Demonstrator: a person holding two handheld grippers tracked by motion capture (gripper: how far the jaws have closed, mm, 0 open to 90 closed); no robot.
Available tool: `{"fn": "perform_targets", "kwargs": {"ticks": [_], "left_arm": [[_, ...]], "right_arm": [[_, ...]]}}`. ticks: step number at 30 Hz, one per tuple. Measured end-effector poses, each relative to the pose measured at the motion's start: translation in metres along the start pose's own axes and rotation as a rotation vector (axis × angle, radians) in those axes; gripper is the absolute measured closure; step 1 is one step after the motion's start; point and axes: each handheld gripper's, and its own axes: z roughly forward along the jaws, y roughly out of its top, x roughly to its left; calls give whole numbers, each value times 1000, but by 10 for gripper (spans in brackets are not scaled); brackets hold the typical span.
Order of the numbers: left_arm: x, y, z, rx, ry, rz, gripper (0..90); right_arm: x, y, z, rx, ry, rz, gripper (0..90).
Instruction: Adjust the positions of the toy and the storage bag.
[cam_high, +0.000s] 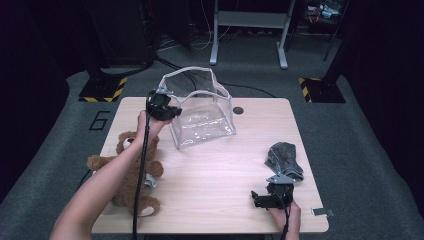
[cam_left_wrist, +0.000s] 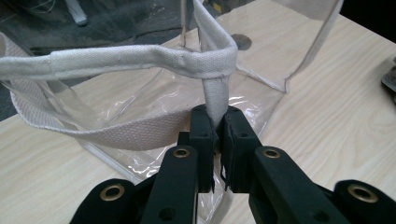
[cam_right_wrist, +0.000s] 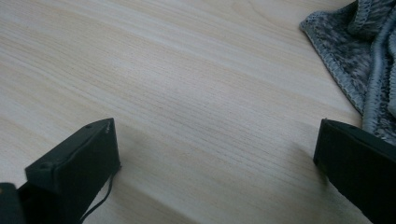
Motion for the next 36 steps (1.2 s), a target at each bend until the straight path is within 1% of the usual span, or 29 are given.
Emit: {"fn": "perform_targets", "kwargs": {"ticks": [3, 4, 5, 7, 8, 10, 11, 15, 16, 18, 19, 22, 23, 24, 27, 32, 33, 35, 36], "left_arm": [[-5, -5, -5, -6, -10, 16, 836], [-7, -6, -7, -7, -20, 18, 837], [-8, -7, -8, -9, -21, 17, 836], [-11, -11, -13, -8, -29, 31, 836], [-12, -12, -14, -12, -30, 29, 836], [-14, -17, -19, -7, -36, 44, 837], [-15, -18, -20, -14, -38, 35, 837], [-19, -28, -28, -8, -48, 52, 837], [-20, -30, -29, -12, -49, 50, 837], [-20, -34, -33, -9, -66, 54, 837], [-21, -35, -34, -19, -65, 50, 837], [-22, -40, -41, -25, -77, 45, 837], [-23, -42, -43, -23, -77, 51, 837], [-24, -44, -44, -28, -82, 43, 837], [-25, -48, -50, -25, -92, 48, 837], [-28, -55, -56, -24, -105, 51, 836], [-28, -56, -57, -23, -99, 62, 835], [-25, -57, -58, -24, -106, 57, 826], [-25, -58, -57, -38, -103, 48, 819]], "right_arm": [[0, 0, 0, 0, 0, -1, 0], [0, 0, 0, -1, 0, -2, 0], [0, 0, 0, 0, -1, -2, 0], [0, 0, 0, 0, -1, -2, 0], [0, 0, 0, 0, -1, -2, 0], [0, 0, 0, -1, -1, -1, 0], [0, 0, 0, -1, 0, -1, 0], [0, 0, 0, 1, -1, 0, 0], [0, 0, 0, 1, 0, -1, 0], [0, 0, 0, 1, 0, 0, 0], [0, 0, 0, 1, -1, 0, 0], [-1, 0, -1, 1, -4, -15, 0], [0, 0, -1, 5, -3, -6, 0], [-1, 0, -1, 4, -3, -11, 0], [-1, 0, -1, 3, -4, -11, 0], [-1, -1, -1, 4, -8, -7, 0], [-1, -1, -1, 4, -7, -6, 0], [-1, -1, -1, 4, -6, -8, 0], [-1, -1, -1, 4, -7, -7, 0]]}}
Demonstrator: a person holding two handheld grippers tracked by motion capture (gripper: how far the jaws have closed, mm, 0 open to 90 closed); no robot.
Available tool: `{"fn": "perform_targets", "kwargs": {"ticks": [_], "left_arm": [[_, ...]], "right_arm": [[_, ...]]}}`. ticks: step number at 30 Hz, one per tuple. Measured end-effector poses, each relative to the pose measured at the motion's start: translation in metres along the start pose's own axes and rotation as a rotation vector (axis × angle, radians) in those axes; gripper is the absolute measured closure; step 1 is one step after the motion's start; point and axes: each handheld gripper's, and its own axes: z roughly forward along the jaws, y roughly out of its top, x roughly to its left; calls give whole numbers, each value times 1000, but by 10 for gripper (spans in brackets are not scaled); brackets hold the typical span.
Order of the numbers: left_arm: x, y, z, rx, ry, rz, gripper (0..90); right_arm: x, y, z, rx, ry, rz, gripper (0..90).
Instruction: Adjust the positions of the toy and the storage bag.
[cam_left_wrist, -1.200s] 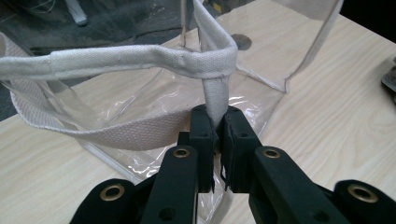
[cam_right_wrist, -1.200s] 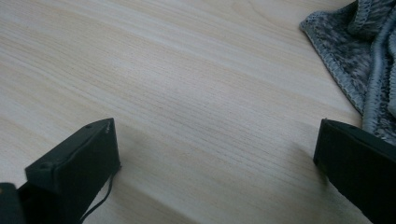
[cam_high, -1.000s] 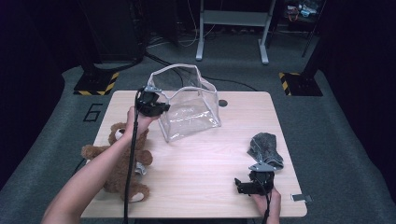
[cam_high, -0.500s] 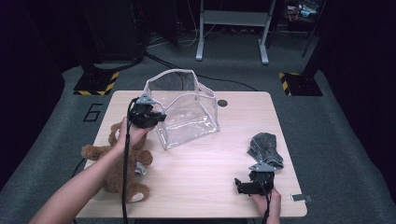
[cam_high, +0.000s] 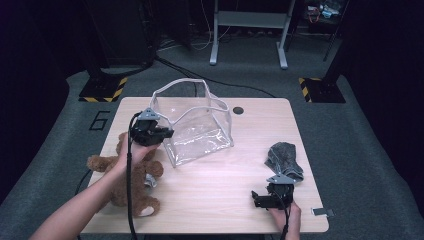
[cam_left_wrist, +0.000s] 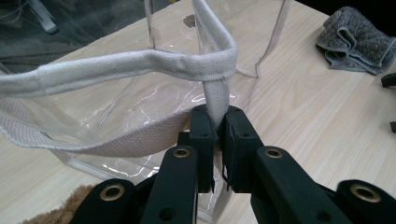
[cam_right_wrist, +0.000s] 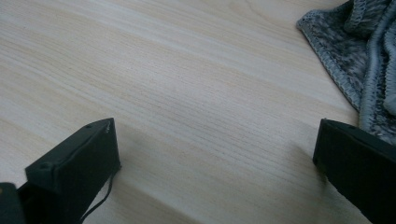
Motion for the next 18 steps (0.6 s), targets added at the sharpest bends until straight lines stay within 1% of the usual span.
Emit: {"fn": "perform_targets", "kwargs": {"ticks": [1, 2, 3, 4, 5, 6, 7, 8, 10, 12, 13, 14, 15, 17, 18], "left_arm": [[1, 0, 0, -6, -6, -9, 807], [2, 0, 0, -9, 4, -17, 763], [2, 0, 0, 0, 14, -10, 703], [1, 0, 0, -3, 25, -12, 651], [1, 0, 0, 0, 29, -17, 584], [1, 0, 0, 6, 32, -15, 536], [0, 0, 0, 11, 46, -6, 499], [0, 0, 0, 8, 56, -15, 457], [1, -1, 1, 20, 78, -16, 398], [1, -2, 2, 17, 81, -24, 370], [1, -2, 3, 23, 83, -30, 344], [0, -3, 4, 23, 90, -19, 323], [-1, -2, 4, 32, 88, -15, 302], [-3, -2, 5, 34, 95, -13, 256], [-3, -2, 5, 39, 94, -12, 229]], "right_arm": [[0, 0, 0, 0, -2, 6, 0], [0, 0, 0, -1, -6, 9, 0], [0, 0, 0, -1, -11, 20, 0], [0, 0, 0, -6, -13, 16, 0], [0, 0, 0, -4, -13, 19, 3], [0, 0, 0, -4, -16, 21, 7], [0, 0, 0, -3, -18, 23, 16], [-1, 0, -1, -4, -17, 12, 30], [1, 1, -2, -15, -34, 13, 42], [2, 4, -1, -22, -9, 16, 33], [3, 6, -1, -32, 3, 17, 32], [5, 11, 0, -29, 15, 0, 25], [7, 15, 1, -26, 23, -11, 18], [12, 26, 4, -31, 38, -27, 4], [12, 32, 5, -27, 50, -53, 0]]}}
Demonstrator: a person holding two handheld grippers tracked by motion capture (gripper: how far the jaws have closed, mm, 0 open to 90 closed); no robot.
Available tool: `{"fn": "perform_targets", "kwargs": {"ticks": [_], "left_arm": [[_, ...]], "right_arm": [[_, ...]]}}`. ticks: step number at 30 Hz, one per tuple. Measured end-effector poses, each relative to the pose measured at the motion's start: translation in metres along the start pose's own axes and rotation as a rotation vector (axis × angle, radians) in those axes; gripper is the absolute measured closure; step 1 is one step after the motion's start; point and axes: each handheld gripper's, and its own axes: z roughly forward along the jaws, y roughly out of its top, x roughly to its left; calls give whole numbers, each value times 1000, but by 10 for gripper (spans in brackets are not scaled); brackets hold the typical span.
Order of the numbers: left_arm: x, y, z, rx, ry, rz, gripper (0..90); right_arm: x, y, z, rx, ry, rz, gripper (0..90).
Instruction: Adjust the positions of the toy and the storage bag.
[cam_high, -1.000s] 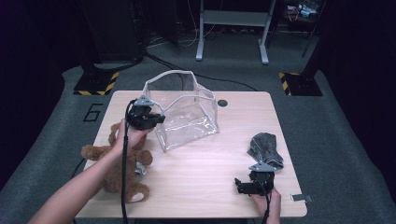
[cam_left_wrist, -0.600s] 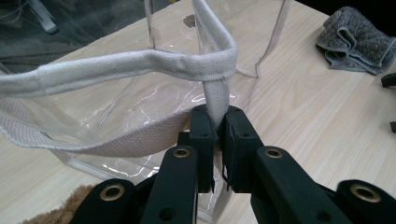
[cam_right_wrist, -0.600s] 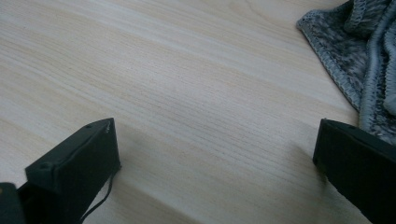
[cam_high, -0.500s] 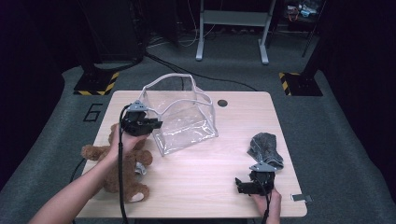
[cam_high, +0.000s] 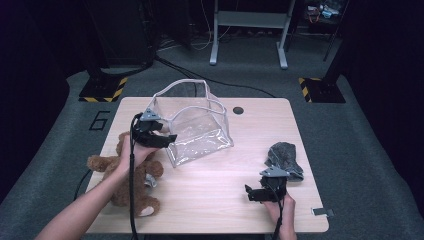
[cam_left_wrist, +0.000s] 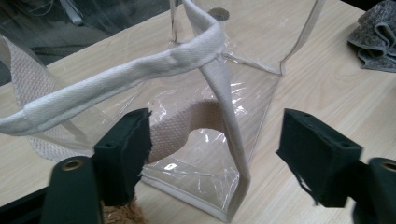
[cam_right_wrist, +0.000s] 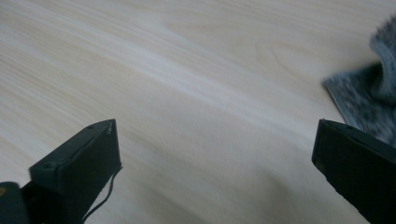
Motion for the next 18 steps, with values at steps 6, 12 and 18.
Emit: {"fn": "perform_targets", "kwargs": {"ticks": [6, 12, 18], "left_arm": [[-2, 0, 5, 7, 9, -7, 138], [-3, 1, 6, 20, 10, -10, 86], [-3, 1, 7, 15, 11, -24, 74]], "right_arm": [[2, 35, 13, -20, 62, -27, 0], [-1, 69, 31, -34, 104, -48, 0], [-4, 96, 48, -53, 117, -38, 9]]}}
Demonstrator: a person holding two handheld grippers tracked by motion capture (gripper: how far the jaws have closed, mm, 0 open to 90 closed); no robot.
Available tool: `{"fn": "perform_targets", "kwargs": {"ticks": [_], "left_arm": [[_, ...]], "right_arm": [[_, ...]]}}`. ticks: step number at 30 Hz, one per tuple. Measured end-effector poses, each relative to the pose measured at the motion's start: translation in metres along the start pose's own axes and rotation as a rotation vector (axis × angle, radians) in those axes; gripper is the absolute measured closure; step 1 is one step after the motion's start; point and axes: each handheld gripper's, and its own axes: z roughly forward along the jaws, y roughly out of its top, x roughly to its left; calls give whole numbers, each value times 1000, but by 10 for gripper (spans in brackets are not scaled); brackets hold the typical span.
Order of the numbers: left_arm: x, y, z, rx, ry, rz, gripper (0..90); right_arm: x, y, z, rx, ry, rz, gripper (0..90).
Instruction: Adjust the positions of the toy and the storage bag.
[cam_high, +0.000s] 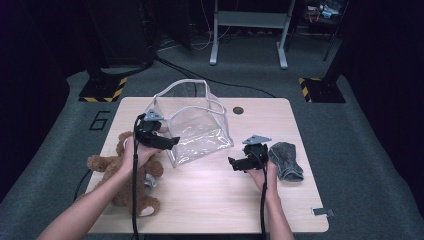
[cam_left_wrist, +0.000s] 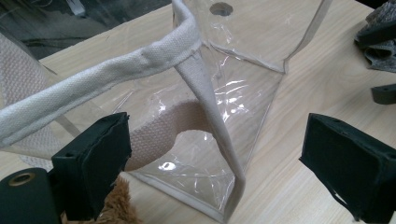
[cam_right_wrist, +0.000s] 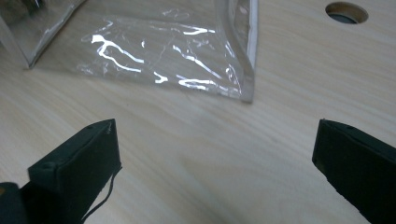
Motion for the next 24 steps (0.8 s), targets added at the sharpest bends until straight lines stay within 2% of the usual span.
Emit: {"fn": "perform_targets", "kwargs": {"ticks": [2, 6, 8, 11, 13, 15, 16, 17, 18, 19, 20, 22, 23, 24], "left_arm": [[0, 1, 0, 4, 0, 6, 68], [-1, 2, 1, -5, 14, -5, 59], [-1, 2, 1, -13, 23, -7, 72], [0, 3, -1, -36, 39, -18, 185], [1, 2, -3, -55, 53, -19, 303], [2, 1, -5, -67, 49, -22, 366], [3, 0, -5, -77, 50, -22, 421], [4, 0, -5, -79, 48, -23, 463], [5, -1, -6, -86, 26, -22, 501], [6, -2, -5, -89, 11, -21, 576], [6, -2, -5, -92, 6, -18, 615], [5, -1, -4, -91, -5, -14, 676], [4, -1, -3, -96, -2, -10, 702], [3, -1, -3, -96, -4, -10, 723]], "right_arm": [[-2, 9, 6, -3, -8, -12, 29], [-6, 25, 16, -20, 8, -18, 94], [-6, 32, 21, -24, 3, -17, 189], [-7, 40, 29, -29, -24, -40, 301], [-6, 42, 32, -39, -53, -23, 380], [-7, 44, 35, -55, -62, -32, 418], [-7, 45, 36, -59, -71, -26, 476], [-7, 46, 38, -53, -62, -22, 479], [-6, 47, 39, -50, -74, -32, 508], [-5, 47, 40, -51, -86, -33, 557], [-5, 48, 42, -46, -83, -47, 562], [-3, 49, 44, -42, -99, -61, 653], [-2, 49, 44, -39, -101, -56, 671], [0, 50, 45, -39, -104, -49, 726]]}}
